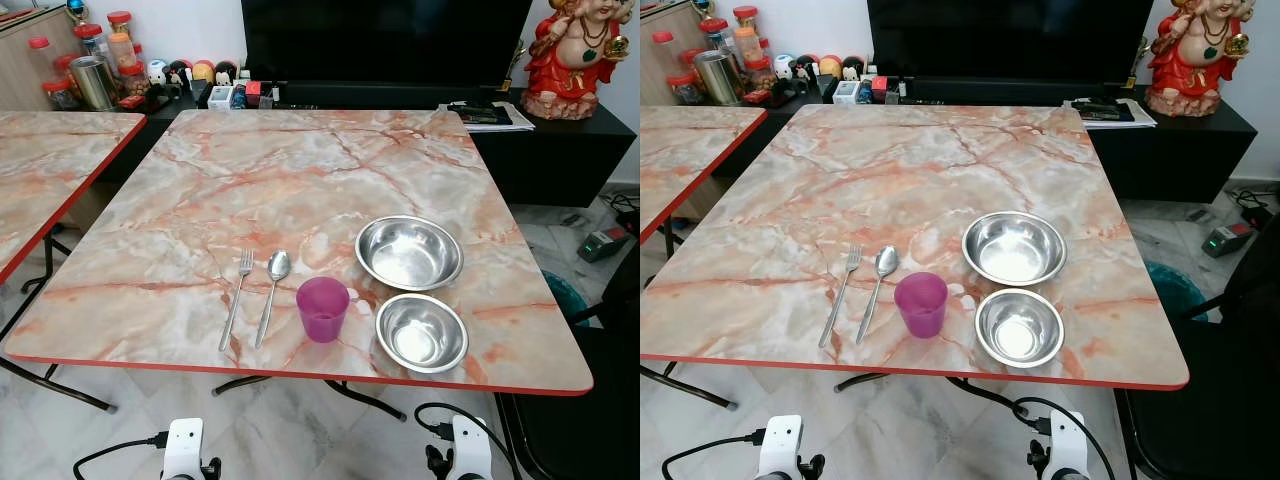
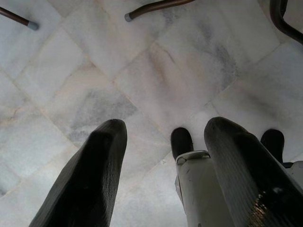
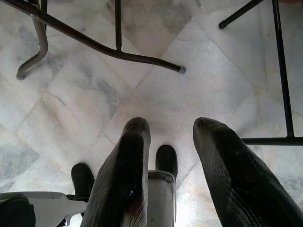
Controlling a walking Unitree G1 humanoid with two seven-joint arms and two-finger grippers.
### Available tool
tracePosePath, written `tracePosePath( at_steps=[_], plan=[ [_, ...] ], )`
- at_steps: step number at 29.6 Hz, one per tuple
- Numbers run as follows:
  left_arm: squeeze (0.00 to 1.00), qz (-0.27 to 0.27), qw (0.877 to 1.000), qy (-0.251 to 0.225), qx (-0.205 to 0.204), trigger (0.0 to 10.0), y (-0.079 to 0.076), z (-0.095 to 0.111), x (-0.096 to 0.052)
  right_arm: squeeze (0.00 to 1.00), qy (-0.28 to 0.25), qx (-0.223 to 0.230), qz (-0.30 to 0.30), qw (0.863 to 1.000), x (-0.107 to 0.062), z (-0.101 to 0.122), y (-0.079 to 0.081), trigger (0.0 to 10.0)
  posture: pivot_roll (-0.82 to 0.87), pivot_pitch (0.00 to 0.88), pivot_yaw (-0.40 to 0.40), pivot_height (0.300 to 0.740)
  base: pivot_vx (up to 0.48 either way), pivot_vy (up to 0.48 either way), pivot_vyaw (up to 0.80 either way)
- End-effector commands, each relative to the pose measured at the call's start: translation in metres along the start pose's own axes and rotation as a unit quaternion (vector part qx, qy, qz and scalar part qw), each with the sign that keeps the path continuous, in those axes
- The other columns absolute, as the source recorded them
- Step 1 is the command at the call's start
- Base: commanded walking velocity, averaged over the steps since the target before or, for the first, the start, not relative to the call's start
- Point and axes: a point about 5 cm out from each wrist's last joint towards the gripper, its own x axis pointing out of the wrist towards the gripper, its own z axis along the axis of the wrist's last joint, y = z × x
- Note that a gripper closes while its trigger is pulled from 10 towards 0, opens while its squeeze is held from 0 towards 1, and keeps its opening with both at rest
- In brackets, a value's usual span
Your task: Setting the table
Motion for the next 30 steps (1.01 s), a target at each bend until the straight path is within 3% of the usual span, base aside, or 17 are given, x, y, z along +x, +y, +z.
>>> tracePosePath(
  at_steps=[1, 30],
  plan=[
    [0.00, 0.006, 1.000, 0.010, -0.009, 10.0, 0.0043, -0.0044, -0.0009, 0.00, -0.006, 0.007, 0.000, 1.000, 0.0009, 0.0039, 0.0009, 10.0, -0.04, 0.000, 0.007, 0.740, 0.000, 0.000, 0.00],
    [0.00, -0.003, 1.000, 0.020, 0.001, 10.0, 0.0034, -0.0106, -0.0020, 0.00, -0.010, 0.013, -0.005, 1.000, 0.0007, 0.0033, 0.0011, 10.0, -0.05, 0.000, 0.013, 0.740, 0.000, 0.000, 0.00]
  ],
)
